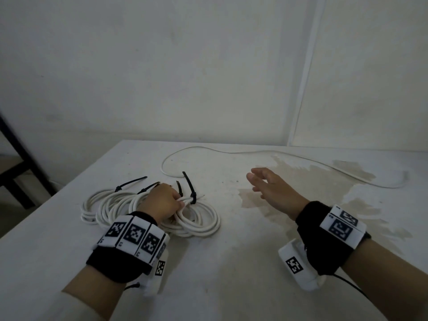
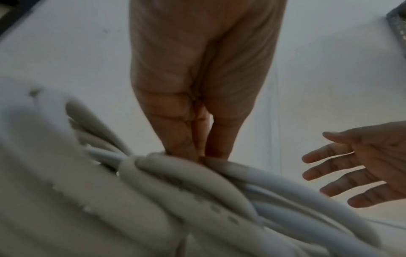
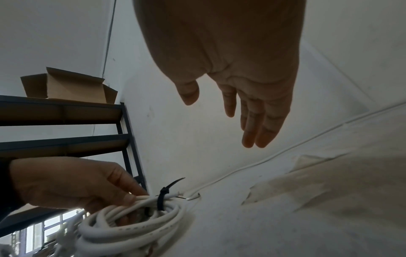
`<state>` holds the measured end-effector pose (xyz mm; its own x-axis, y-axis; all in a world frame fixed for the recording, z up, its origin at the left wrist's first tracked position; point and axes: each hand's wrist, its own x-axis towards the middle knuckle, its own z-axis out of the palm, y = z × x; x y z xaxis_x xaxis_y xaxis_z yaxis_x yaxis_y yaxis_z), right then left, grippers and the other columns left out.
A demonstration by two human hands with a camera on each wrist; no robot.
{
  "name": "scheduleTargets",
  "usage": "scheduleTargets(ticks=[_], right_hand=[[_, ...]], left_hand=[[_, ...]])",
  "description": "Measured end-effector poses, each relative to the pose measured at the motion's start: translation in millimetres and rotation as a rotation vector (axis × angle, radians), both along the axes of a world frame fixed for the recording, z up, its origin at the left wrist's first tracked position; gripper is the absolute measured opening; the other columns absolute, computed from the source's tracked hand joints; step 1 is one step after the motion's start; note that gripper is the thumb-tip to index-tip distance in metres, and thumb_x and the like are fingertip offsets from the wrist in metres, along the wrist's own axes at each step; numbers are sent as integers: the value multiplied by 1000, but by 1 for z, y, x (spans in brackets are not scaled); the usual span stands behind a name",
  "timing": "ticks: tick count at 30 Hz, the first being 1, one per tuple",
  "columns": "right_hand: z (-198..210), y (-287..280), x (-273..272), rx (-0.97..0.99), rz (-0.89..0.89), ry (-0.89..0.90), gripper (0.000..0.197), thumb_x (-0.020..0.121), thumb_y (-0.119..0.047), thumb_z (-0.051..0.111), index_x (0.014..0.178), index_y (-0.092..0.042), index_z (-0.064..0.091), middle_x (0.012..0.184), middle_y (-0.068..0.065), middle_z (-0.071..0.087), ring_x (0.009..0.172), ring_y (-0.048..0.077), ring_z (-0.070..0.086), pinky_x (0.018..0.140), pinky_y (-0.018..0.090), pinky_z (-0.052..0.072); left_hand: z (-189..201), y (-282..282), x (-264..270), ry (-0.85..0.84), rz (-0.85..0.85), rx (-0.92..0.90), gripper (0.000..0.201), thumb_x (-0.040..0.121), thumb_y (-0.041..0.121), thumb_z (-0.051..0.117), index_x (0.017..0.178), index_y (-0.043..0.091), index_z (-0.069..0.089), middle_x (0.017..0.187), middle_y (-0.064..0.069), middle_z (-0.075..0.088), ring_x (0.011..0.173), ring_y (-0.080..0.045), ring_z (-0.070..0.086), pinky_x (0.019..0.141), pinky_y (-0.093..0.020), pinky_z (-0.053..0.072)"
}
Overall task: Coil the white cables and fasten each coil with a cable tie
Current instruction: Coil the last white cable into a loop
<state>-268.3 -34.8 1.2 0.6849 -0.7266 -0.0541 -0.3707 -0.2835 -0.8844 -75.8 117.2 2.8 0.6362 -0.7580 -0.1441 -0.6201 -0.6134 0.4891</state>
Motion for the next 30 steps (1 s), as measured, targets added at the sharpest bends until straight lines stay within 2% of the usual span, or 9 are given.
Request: scheduleTargets(ticks=[4,7,9,12,14,16,19,24,30], right_hand=[[0,-8,-5,-11,-16,17,49,93,-46,43,134,-19,39,133,-1,46,120,18,48,104,37,38],[-1,-13,-9,-16,-28,32,49,92,-46,44,133,-19,41,133,-1,46,118,18,49,102,36,39],[0,-16,-12,-16,-34,35,49,92,-46,44,132,-19,41,133,0,46,117,18,50,101,36,39],[2,-21,-17,-20,-44,38,50,91,-46,44,133,-19,40,133,1,46,118,18,50,102,36,39],[3,-24,-20,-28,-47,41,50,92,-46,44,133,-18,41,133,1,46,118,18,50,102,35,39],[5,-28,-21,-50,-46,47,50,92,-45,44,133,-17,41,134,1,46,120,17,48,100,31,37],[10,-38,-19,-90,-44,85,50,93,-43,44,134,-14,40,136,2,43,123,16,43,95,25,32],[15,-69,-3,-142,-43,202,53,92,-42,48,135,-13,38,142,7,39,126,21,42,99,29,32],[14,-107,37,-223,-19,343,54,92,-39,49,136,-11,35,145,10,32,128,24,39,98,29,32]], left_hand=[[6,-3,-3,-121,-60,154,9,89,18,58,83,11,62,66,-5,49,62,-15,46,52,-18,31],[6,-3,-6,-133,-130,163,20,90,16,58,104,7,70,93,-12,65,89,-20,58,66,-20,34],[6,-4,-8,-160,-158,162,23,90,16,58,107,7,69,105,-12,67,100,-21,59,72,-18,34],[6,-6,-7,-194,-124,185,13,89,14,57,90,8,69,89,-11,57,87,-19,54,71,-19,33],[10,-6,-9,-205,-107,204,7,89,14,57,82,14,56,89,-8,48,85,-17,48,66,-21,35],[18,-6,-12,-174,-80,162,6,88,17,60,90,13,62,94,-13,56,95,-24,59,76,-24,44],[37,-9,-11,-177,4,3,25,88,20,62,105,2,66,108,-16,65,104,-30,61,91,-33,48],[65,-28,5,-239,57,-114,23,90,21,58,103,4,66,107,-15,66,99,-29,62,88,-34,47],[73,-65,51,-175,118,9,27,91,18,55,103,-4,65,101,-20,67,101,-34,61,85,-35,50]])
